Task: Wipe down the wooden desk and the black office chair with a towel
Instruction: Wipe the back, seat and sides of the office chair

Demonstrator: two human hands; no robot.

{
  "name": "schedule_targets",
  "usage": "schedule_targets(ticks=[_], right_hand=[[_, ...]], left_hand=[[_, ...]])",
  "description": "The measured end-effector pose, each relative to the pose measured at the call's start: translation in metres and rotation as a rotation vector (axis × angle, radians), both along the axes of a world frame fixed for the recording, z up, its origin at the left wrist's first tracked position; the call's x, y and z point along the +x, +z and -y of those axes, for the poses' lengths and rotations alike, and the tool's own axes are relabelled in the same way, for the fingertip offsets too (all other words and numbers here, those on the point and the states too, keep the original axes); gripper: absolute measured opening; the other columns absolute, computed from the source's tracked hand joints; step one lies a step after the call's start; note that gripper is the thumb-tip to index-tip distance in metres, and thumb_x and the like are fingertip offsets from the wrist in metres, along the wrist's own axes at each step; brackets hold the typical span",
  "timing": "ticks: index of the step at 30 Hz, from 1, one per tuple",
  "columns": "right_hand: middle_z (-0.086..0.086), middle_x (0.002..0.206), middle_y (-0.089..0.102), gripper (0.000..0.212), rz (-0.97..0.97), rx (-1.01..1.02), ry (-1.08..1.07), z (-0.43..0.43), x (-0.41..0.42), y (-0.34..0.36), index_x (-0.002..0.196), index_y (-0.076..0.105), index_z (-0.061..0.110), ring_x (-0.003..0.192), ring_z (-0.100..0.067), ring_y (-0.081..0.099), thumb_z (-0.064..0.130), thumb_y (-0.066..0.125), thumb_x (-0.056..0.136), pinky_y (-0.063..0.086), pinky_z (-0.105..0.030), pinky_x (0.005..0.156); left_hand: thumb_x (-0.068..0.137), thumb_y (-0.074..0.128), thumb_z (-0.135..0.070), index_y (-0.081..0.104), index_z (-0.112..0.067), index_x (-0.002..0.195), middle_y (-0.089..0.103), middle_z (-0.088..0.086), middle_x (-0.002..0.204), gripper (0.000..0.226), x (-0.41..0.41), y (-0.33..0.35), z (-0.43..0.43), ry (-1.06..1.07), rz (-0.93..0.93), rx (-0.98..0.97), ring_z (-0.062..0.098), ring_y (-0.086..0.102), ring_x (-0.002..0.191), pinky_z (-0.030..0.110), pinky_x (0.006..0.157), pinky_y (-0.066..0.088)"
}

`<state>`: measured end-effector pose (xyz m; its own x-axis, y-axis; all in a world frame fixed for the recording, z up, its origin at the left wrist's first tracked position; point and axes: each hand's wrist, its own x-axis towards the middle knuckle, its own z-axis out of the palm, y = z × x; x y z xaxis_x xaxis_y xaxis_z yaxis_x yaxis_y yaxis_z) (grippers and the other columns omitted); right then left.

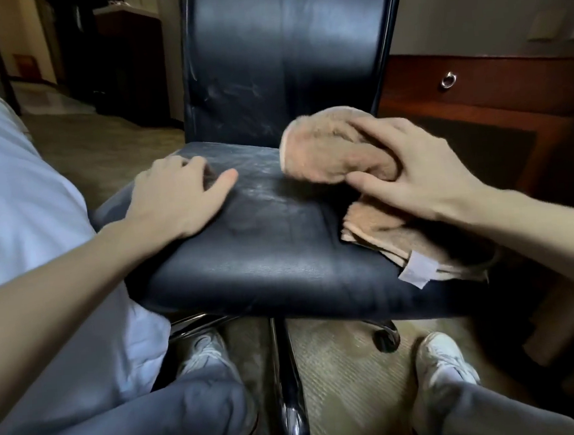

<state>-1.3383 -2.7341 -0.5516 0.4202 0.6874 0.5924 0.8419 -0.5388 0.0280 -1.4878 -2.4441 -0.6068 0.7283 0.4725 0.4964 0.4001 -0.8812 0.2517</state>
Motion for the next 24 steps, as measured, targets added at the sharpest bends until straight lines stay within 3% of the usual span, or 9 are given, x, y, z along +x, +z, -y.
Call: schedule_targets(ticks=[2,5,8,10,12,16,19,24], right_hand=[[0.000,0.160,0.039,0.095,-0.147,-0.228,-0.098,-0.010,0.007,-0.001,0.155,0.024,0.050,0.147,-0.032,0.036,0.097,0.037,0.073,0.032,-0.062,0.116],[0.003,0.162,0.038,0.085,-0.309,-0.292,-0.133,-0.007,0.006,-0.027,0.153,0.037,0.046,0.143,-0.033,0.042,0.092,0.034,0.081,0.034,-0.051,0.117],[0.002,0.145,0.053,0.068,-0.110,-0.175,-0.117,0.006,-0.012,-0.041,0.142,0.050,0.040,0.122,-0.032,0.054,0.076,0.032,0.087,0.046,-0.052,0.100],[-0.002,0.120,0.058,0.060,0.069,-0.119,-0.052,0.020,-0.030,-0.056,0.131,0.057,0.031,0.102,-0.031,0.053,0.067,0.043,0.086,0.045,-0.046,0.085],[-0.005,0.108,0.057,0.056,0.210,-0.117,0.056,0.037,-0.045,-0.074,0.123,0.060,0.023,0.096,-0.031,0.052,0.064,0.055,0.084,0.041,-0.045,0.081],[-0.016,0.122,0.060,0.066,0.438,-0.294,0.261,0.066,-0.041,-0.084,0.129,0.058,0.018,0.111,-0.037,0.056,0.067,0.062,0.085,0.044,-0.052,0.093],[-0.015,0.134,0.052,0.070,0.510,-0.413,0.337,0.073,-0.031,-0.081,0.134,0.053,0.021,0.122,-0.035,0.052,0.073,0.059,0.087,0.042,-0.054,0.101],[-0.014,0.121,0.060,0.074,0.371,-0.351,0.280,0.068,-0.010,-0.065,0.128,0.051,0.024,0.105,-0.036,0.060,0.081,0.061,0.082,0.052,-0.048,0.082]], left_hand=[[0.085,0.023,-0.082,0.065,-0.026,0.126,0.065,0.007,0.133,0.081,-0.005,0.001,0.015,-0.179,-0.004,0.073,0.031,0.055,0.126,0.047,0.106,0.043],[0.077,0.013,-0.094,0.050,-0.038,0.143,0.054,-0.001,0.148,0.094,-0.013,-0.010,0.034,-0.294,-0.191,0.189,0.023,0.046,0.139,0.046,0.115,0.035],[0.071,0.005,-0.099,0.033,-0.046,0.154,0.039,-0.003,0.161,0.103,-0.017,-0.021,0.044,-0.266,-0.242,0.225,0.019,0.030,0.151,0.047,0.124,0.022],[0.074,0.009,-0.096,0.038,-0.044,0.152,0.044,-0.003,0.158,0.098,-0.020,-0.020,0.045,-0.255,-0.190,0.239,0.019,0.035,0.148,0.045,0.122,0.026],[0.078,0.015,-0.093,0.046,-0.041,0.149,0.051,-0.004,0.152,0.094,-0.023,-0.019,0.046,-0.244,-0.139,0.262,0.019,0.042,0.143,0.043,0.118,0.031],[0.076,0.023,-0.089,0.055,-0.031,0.145,0.057,-0.001,0.145,0.096,-0.030,-0.019,0.054,-0.254,-0.137,0.274,0.022,0.050,0.137,0.043,0.114,0.035],[0.079,0.030,-0.087,0.058,-0.023,0.145,0.059,0.002,0.144,0.096,-0.037,-0.023,0.059,-0.292,-0.131,0.324,0.024,0.052,0.135,0.041,0.112,0.036],[0.082,0.042,-0.083,0.054,-0.016,0.149,0.055,0.011,0.150,0.096,-0.045,-0.033,0.065,-0.357,-0.162,0.433,0.029,0.049,0.140,0.045,0.116,0.035]])
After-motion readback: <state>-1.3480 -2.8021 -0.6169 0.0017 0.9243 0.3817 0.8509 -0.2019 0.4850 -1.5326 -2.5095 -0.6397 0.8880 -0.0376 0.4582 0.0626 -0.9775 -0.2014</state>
